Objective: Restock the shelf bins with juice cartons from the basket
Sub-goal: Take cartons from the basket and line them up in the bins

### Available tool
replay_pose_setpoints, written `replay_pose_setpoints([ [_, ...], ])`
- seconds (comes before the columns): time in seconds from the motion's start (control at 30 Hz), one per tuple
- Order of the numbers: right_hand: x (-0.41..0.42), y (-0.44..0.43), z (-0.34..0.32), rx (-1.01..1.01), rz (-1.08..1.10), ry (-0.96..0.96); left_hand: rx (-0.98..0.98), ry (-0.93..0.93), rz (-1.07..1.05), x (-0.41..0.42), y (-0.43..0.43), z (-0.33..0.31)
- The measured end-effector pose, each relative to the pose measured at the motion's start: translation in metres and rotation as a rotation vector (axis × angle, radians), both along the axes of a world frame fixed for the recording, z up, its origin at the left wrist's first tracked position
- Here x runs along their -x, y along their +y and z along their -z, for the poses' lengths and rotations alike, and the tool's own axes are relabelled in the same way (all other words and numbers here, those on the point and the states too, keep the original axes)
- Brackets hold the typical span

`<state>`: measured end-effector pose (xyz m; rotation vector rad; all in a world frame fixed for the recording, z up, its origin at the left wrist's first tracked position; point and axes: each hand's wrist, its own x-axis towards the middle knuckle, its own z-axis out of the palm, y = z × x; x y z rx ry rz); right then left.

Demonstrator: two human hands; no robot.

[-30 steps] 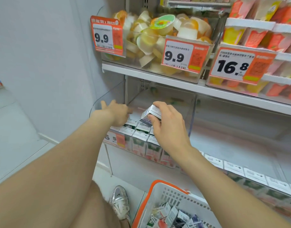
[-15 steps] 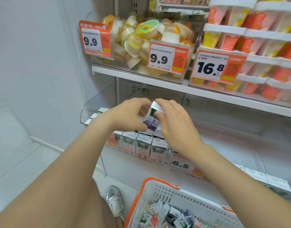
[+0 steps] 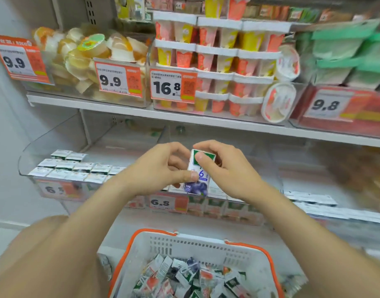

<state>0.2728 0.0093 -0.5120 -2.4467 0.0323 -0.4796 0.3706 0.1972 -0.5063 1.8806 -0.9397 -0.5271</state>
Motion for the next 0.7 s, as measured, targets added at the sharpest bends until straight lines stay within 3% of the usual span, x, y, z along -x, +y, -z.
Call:
replay_pose_setpoints([
  [0.27, 0.075, -0.087, -0.038, 0.024, 0.358, 0.019, 0.255, -0.232, -0.083, 0.074, -0.103, 0.029],
  [0.43, 0.113, -0.140, -0.033, 0.098, 0.537, 0.123, 0.165, -0.609, 0.048, 0.107, -0.158, 0.046],
  [0.57, 0.137, -0.185, -0.025, 0.145, 0.600, 0.121, 0.101, -0.789, 0.031, 0.131, -0.202, 0.054],
  [0.7, 0.156, -0.227, -0.008, 0.239, 0.660, 0.230, -0.154, -0.944, 0.072, 0.145, -0.232, 0.080],
])
